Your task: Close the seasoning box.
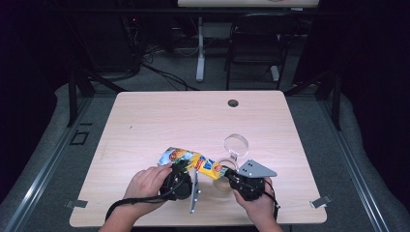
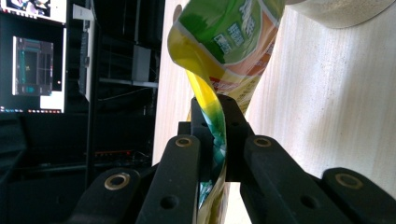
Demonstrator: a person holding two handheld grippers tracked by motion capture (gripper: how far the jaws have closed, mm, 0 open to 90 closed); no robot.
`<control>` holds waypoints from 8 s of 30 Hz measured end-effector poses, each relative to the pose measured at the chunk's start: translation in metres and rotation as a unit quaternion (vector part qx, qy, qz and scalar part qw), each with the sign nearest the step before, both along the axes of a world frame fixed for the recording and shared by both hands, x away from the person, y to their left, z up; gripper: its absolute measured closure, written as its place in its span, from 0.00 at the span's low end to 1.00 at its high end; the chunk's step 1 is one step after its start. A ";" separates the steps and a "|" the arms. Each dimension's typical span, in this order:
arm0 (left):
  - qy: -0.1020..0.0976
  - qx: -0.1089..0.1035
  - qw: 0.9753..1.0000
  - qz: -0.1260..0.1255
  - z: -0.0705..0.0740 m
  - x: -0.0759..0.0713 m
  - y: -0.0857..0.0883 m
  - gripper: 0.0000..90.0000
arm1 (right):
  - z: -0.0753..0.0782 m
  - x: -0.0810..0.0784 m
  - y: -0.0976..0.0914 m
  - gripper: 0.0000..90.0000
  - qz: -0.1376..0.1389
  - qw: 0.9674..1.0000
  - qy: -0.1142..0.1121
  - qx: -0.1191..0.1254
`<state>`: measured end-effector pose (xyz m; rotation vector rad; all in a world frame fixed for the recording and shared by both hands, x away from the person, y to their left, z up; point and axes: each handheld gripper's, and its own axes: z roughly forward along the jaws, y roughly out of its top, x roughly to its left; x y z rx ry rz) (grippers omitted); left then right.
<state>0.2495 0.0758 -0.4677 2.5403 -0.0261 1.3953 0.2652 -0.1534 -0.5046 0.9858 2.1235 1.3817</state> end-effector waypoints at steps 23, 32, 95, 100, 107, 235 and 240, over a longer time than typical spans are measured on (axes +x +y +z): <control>0.064 -0.079 0.994 0.034 -0.026 0.010 0.019 0.96 | 0.000 0.005 0.005 0.93 0.012 1.000 -0.011 0.017; 0.101 -0.132 0.985 0.042 -0.038 0.014 0.027 0.96 | 0.001 0.006 0.008 0.86 0.020 0.999 -0.011 0.033; 0.288 -0.385 0.874 0.069 -0.055 0.057 0.098 0.97 | -0.010 -0.007 -0.014 0.51 -0.002 0.999 -0.031 0.031; 0.303 -0.416 0.853 0.084 -0.059 0.060 0.111 0.96 | -0.009 -0.007 -0.016 0.51 -0.005 0.999 -0.031 0.033; 0.310 -0.433 0.840 0.100 -0.064 0.061 0.123 0.96 | -0.010 -0.007 -0.016 0.51 -0.009 0.999 -0.030 0.035; 0.301 -0.538 0.778 0.118 -0.084 0.043 0.170 0.44 | -0.001 0.034 -0.082 1.00 -0.095 0.993 0.037 0.061; 0.299 -0.543 0.776 0.120 -0.084 0.042 0.172 0.44 | -0.002 0.038 -0.081 1.00 -0.098 0.993 0.038 0.061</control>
